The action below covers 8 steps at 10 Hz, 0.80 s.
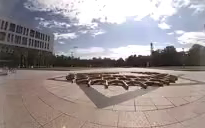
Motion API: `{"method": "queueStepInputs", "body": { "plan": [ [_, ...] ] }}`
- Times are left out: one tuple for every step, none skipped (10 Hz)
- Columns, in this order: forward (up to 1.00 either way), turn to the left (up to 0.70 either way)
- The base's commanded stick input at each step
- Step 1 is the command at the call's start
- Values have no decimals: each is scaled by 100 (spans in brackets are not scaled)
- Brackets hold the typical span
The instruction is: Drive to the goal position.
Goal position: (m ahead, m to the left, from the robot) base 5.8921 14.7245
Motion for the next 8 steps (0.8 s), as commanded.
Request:
{"method": "queueStepInputs", "body": {
  "plan": [
    [5, 0],
    [5, 0],
    [5, 0],
    [5, 0],
    [5, 0],
    [5, 0],
    [5, 0],
    [5, 0]
  ]
}}
